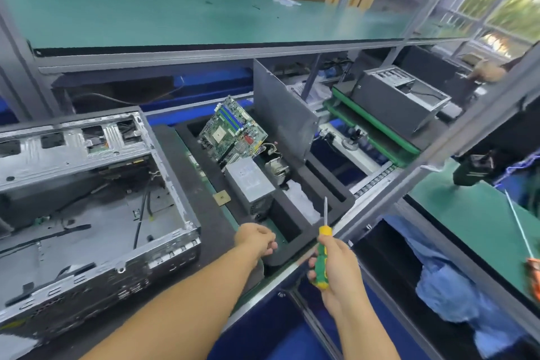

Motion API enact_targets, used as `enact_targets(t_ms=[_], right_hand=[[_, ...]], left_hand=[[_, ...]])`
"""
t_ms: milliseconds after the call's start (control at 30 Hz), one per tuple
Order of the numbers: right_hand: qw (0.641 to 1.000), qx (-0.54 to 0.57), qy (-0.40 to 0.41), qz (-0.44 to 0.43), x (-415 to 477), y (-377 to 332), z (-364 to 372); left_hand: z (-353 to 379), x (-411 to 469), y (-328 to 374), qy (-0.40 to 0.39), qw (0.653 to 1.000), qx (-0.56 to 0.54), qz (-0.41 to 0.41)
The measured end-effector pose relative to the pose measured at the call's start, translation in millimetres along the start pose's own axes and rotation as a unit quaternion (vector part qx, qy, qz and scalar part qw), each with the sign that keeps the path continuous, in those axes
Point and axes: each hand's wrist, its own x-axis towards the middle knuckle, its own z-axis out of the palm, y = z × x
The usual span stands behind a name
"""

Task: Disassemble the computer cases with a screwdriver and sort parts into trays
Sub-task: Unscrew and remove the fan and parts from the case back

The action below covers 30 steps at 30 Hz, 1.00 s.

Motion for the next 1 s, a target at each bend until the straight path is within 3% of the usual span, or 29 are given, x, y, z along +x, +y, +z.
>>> enact_targets(t_ms=[200, 367, 467, 567, 700, 767, 867, 1000], right_hand=[[1.0, 0.005, -0.015, -0.014, 25.1, -2.4, -0.8], [0.989, 0.117, -0.09, -0.025, 3.4, 9.3, 39.4], [0.975, 0.157, -0.142, -0.069, -24.4, 22.5, 64.8], [0.967, 0.15, -0.177, -0.106, -57.2, 40.6, 87.6], [0.962, 0.121, -0.209, -0.125, -109.1, 74.8, 117.8], [0.962, 0.098, -0.224, -0.119, -134.2, 95.0, 130.0], [0.963, 0.092, -0.239, -0.086, -168.0, 128.0, 141.1], [0.971, 0.064, -0.226, -0.044, -201.6, 183.5, 142.5]], left_hand=[[2.7, 8.3, 6.2, 0.072, 0.99, 0.097, 0.071], [-27.6, -27.5, 29.7, -0.051, 0.969, 0.119, 0.21], [-73.8, -59.6, 50.5, -0.024, 0.924, 0.182, 0.335], [-139.3, -88.3, 61.6, 0.031, 0.855, 0.311, 0.414], [-231.7, -114.2, 57.5, 0.066, 0.767, 0.535, 0.348], [-270.1, -123.1, 46.2, 0.061, 0.765, 0.579, 0.276], [-311.5, -129.3, 21.7, -0.009, 0.781, 0.595, 0.187], [-340.9, -128.5, -9.7, -0.025, 0.75, 0.646, 0.14]])
